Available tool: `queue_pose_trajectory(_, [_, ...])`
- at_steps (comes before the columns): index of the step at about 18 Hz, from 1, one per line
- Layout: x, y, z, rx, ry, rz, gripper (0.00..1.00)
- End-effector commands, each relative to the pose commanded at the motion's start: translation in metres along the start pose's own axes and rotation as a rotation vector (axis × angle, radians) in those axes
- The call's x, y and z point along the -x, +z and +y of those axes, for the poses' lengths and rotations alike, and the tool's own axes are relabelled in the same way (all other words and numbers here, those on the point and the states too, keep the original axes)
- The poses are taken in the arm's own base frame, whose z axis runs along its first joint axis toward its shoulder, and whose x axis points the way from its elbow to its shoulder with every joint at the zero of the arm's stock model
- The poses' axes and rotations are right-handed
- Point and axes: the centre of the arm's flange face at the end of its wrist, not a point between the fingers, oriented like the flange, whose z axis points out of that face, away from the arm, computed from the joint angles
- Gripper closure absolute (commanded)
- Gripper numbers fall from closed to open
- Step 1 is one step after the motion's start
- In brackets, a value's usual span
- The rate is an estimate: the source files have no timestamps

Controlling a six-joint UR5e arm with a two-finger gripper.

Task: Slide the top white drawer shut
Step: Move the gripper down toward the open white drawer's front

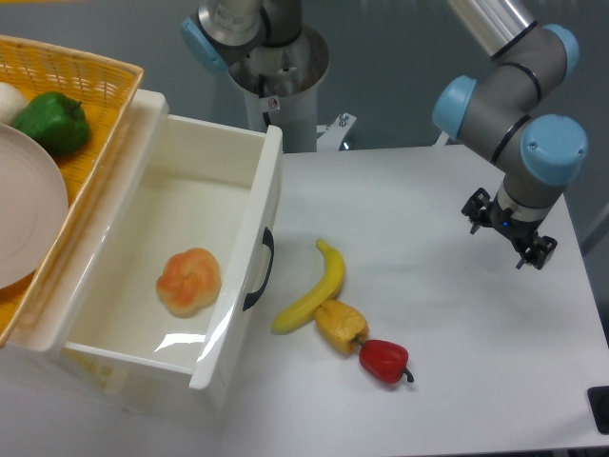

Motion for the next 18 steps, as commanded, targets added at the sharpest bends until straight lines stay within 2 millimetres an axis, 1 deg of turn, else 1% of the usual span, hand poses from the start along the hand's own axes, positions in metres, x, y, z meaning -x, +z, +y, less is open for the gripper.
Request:
queue_pose_trajectory(3, [-0.003,0.004,-0.001,-0.002,0.001,0.009,0.0])
queue_pose_trajectory(4, [-0.006,0.009,-0.002,-0.005,0.009,0.02,0.0])
queue_pose_trajectory(5, [-0.017,0.021,-0.002,-0.011,0.01,0.046,0.0])
queue_pose_trajectory(6, [-0.028,0.032,0.004,-0.037,-0.002,0.049,0.0])
queue_pose_trajectory(7, [-0.034,0.03,0.008,-0.086,-0.022,0.021,0.0])
queue_pose_trajectory(8, [-0.041,0.029,0.008,-0.121,-0.049,0.021,0.0])
queue_pose_trajectory(9, [-0.048,0.032,0.009,-0.134,-0.108,0.035,0.0])
queue_pose_trajectory(10, [-0.052,0.027,0.011,-0.133,-0.212,0.039,0.0])
queue_pose_trajectory(12, [-0.054,0.02,0.005,-0.131,-0.375,0.039,0.0])
queue_pose_trajectory(14, [-0.052,0.016,-0.002,-0.134,-0.404,0.033,0.0])
queue_pose_trajectory(16, [-0.056,0.02,-0.004,-0.136,-0.414,0.045,0.0])
queue_pose_trajectory(17, [-0.056,0.019,-0.004,-0.141,-0.438,0.046,0.0])
queue_pose_trajectory(18, [-0.055,0.015,-0.007,-0.151,-0.461,0.041,0.0])
